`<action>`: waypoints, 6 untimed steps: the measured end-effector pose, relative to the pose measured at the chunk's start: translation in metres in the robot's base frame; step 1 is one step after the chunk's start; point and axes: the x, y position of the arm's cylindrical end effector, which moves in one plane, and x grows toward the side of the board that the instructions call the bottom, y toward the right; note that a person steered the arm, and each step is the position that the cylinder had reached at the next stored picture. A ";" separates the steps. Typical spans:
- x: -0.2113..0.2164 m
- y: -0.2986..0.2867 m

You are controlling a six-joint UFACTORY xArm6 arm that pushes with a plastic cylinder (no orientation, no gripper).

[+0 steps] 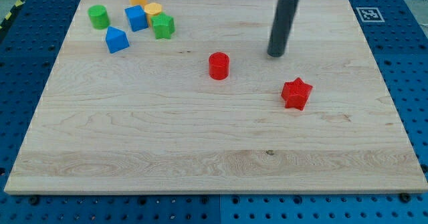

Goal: Touch the arm below the blue cube

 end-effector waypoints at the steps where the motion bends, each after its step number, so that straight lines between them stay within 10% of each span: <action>1: -0.015 -0.062; 4: -0.021 -0.253; 6: -0.067 -0.258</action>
